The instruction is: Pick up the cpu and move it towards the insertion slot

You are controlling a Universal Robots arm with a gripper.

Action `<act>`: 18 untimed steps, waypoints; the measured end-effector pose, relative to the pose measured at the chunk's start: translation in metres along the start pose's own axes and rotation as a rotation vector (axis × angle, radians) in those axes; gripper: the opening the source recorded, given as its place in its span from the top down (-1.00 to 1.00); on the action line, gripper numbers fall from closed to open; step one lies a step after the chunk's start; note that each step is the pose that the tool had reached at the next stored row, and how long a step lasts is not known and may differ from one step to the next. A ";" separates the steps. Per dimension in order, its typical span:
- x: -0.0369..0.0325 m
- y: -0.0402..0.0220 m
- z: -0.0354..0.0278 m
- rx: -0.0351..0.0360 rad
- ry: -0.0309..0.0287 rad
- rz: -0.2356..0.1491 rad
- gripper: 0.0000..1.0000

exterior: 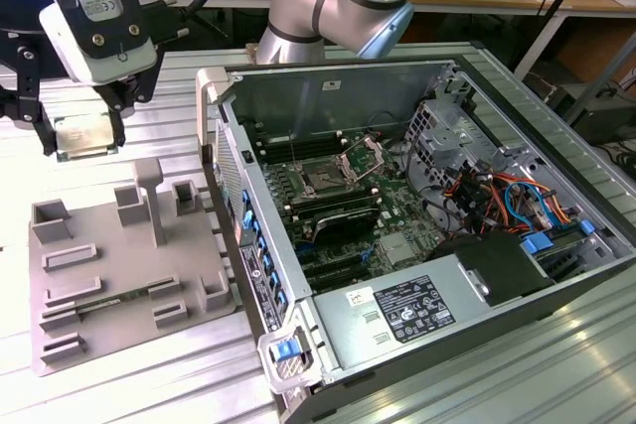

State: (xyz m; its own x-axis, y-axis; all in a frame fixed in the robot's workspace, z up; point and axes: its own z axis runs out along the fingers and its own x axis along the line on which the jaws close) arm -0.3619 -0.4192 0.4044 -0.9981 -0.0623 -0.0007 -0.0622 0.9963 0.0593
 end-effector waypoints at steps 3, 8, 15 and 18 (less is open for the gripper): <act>-0.0021 -0.0001 0.0000 0.0000 -0.0001 0.000 -0.09; -0.0057 -0.0003 0.0000 0.0000 0.0000 0.000 -0.09; -0.0109 -0.0007 0.0000 0.0000 -0.0001 0.000 -0.09; -0.0128 -0.0008 0.0000 0.0000 -0.0001 0.000 -0.09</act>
State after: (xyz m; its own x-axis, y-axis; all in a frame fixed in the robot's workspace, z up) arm -0.3491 -0.4192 0.4044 -0.9981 -0.0622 -0.0008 -0.0622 0.9963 0.0593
